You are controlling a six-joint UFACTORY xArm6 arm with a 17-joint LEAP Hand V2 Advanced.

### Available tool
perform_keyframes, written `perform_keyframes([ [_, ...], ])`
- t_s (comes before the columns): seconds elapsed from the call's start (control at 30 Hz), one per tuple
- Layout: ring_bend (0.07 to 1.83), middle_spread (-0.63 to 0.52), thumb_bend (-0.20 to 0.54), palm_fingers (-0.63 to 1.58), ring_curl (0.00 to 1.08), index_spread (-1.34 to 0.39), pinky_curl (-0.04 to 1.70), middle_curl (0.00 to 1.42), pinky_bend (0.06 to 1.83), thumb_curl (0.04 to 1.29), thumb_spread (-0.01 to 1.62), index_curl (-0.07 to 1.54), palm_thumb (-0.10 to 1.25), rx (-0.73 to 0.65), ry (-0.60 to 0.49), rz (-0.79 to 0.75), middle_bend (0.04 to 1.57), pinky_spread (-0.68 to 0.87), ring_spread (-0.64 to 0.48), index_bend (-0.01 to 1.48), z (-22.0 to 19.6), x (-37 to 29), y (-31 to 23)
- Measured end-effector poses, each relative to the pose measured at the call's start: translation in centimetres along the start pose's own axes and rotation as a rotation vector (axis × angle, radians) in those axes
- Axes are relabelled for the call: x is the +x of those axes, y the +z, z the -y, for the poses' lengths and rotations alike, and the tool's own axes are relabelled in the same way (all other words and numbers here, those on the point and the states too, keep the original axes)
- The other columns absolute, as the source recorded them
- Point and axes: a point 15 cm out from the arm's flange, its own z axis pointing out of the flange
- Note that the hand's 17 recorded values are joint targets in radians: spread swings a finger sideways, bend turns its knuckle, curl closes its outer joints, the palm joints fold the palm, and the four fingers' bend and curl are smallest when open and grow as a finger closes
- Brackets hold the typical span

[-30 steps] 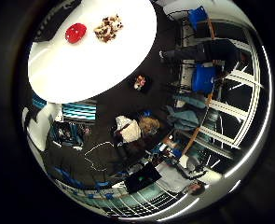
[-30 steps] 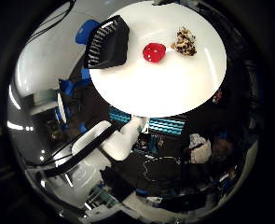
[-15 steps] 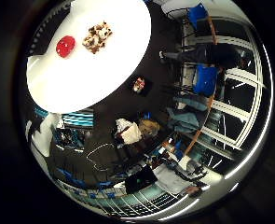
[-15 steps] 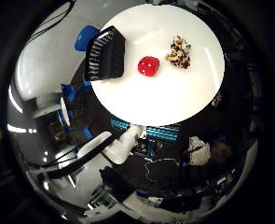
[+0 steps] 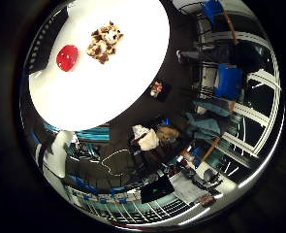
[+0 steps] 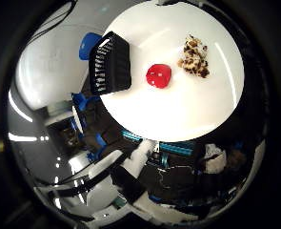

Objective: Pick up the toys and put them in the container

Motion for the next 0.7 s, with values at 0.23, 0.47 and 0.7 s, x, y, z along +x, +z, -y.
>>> perform_keyframes([
  [0.23, 0.25, 0.1, -0.021, -0.02, 0.27, -0.38, 0.3, 0.3, 0.45, 0.28, 1.03, 0.26, 0.4, 0.03, -0.027, -0.054, 0.19, 0.42, 0.24, 0.16, 5.4, 2.0, 3.0],
  [0.47, 0.24, 0.08, -0.029, -0.02, 0.27, -0.4, 0.31, 0.29, 0.43, 0.29, 1.0, 0.26, 0.41, 0.077, -0.077, -0.212, 0.18, 0.42, 0.23, 0.16, 9.6, 6.7, 4.6],
  [0.7, 0.24, 0.06, -0.026, -0.03, 0.27, -0.41, 0.31, 0.29, 0.42, 0.29, 0.99, 0.25, 0.4, 0.036, -0.112, -0.208, 0.18, 0.41, 0.22, 0.15, 11.5, 7.1, 8.0],
])
